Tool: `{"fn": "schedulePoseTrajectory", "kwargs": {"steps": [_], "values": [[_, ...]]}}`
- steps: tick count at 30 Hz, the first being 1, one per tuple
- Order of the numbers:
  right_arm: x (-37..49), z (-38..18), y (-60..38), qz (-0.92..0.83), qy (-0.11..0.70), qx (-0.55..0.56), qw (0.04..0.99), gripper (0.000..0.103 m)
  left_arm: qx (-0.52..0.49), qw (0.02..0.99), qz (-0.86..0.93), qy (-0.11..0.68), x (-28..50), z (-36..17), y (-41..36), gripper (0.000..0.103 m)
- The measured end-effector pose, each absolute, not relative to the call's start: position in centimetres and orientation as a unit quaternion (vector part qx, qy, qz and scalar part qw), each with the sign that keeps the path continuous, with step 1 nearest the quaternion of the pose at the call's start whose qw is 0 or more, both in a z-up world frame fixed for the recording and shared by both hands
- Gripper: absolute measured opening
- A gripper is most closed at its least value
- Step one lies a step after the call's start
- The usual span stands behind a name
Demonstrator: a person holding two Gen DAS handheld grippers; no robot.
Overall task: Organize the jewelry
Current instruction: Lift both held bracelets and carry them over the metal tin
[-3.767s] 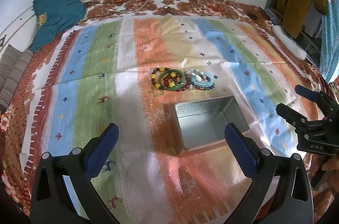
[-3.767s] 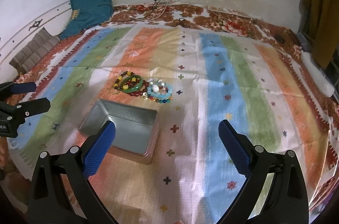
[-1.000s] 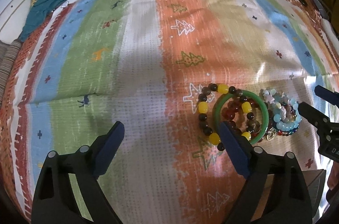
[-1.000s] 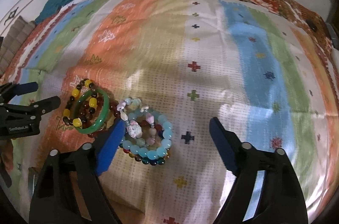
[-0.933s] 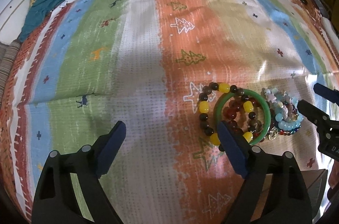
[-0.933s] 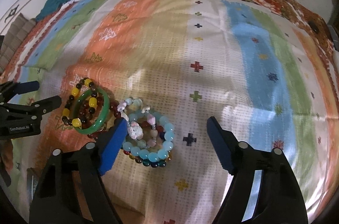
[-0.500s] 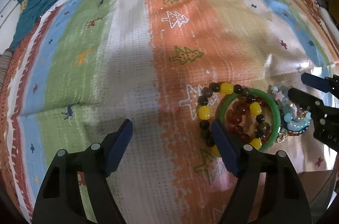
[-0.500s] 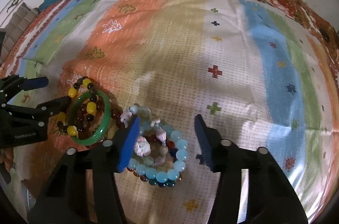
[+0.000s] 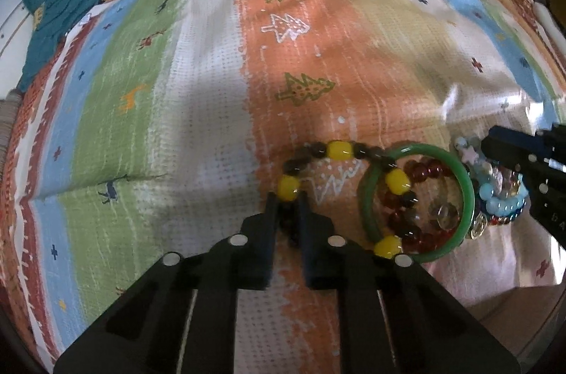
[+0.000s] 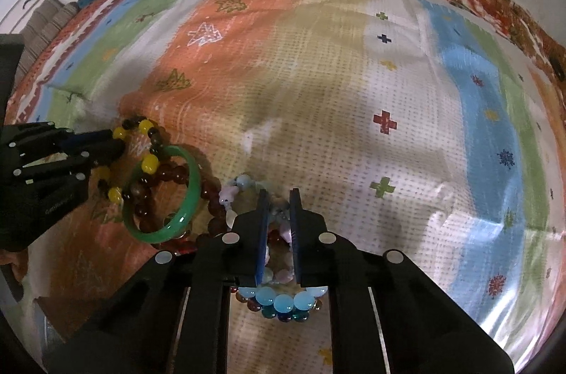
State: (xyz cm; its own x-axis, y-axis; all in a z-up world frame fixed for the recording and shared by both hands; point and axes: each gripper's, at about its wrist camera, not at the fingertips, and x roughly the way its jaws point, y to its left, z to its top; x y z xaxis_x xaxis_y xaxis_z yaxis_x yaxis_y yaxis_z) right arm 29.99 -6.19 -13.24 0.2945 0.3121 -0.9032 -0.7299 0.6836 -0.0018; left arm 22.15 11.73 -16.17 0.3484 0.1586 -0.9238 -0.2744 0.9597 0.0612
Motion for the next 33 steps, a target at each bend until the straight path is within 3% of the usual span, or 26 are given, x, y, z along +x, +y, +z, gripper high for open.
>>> {"fn": "schedulePoseTrajectory", "kwargs": {"steps": [33], "values": [[26.2,-5.3,-11.2,0.289,0.398,-0.145,0.858,0.012,-0.081,0.875,0.124,0.460,19.6,-6.9,7.7,0.009]]}}
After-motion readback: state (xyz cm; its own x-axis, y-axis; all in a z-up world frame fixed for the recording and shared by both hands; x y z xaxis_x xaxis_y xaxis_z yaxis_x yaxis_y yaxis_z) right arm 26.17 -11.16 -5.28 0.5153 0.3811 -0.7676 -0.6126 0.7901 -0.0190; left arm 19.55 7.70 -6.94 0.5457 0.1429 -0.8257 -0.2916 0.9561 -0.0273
